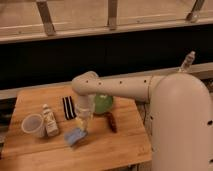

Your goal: Wipe the white sponge on the table

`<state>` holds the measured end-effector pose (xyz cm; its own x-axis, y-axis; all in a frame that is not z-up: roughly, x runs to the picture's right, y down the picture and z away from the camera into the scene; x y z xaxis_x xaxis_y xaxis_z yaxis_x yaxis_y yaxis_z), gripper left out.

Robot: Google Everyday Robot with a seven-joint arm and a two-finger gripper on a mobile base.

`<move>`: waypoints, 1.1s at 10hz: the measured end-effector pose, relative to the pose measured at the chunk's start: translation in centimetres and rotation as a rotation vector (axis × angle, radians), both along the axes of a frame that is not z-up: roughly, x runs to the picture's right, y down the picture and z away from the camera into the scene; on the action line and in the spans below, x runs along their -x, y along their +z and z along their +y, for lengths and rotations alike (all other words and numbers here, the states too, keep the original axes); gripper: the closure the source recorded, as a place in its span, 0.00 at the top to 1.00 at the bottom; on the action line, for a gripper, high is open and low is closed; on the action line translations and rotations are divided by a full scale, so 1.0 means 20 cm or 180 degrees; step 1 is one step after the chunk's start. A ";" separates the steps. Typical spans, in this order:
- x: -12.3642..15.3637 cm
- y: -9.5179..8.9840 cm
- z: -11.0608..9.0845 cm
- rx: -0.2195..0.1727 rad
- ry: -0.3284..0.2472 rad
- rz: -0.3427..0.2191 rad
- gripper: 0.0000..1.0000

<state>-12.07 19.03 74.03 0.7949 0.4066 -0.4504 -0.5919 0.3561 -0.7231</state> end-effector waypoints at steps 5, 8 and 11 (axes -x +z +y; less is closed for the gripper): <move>0.03 0.05 -0.04 0.0029 0.0117 -0.0004 0.80; -0.06 0.11 -0.13 0.0011 0.0354 0.0100 0.80; -0.29 0.24 -0.32 -0.0003 0.0796 0.0263 0.80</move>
<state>-6.36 12.59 78.86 0.6301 0.5863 -0.5091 -0.7187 0.1921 -0.6683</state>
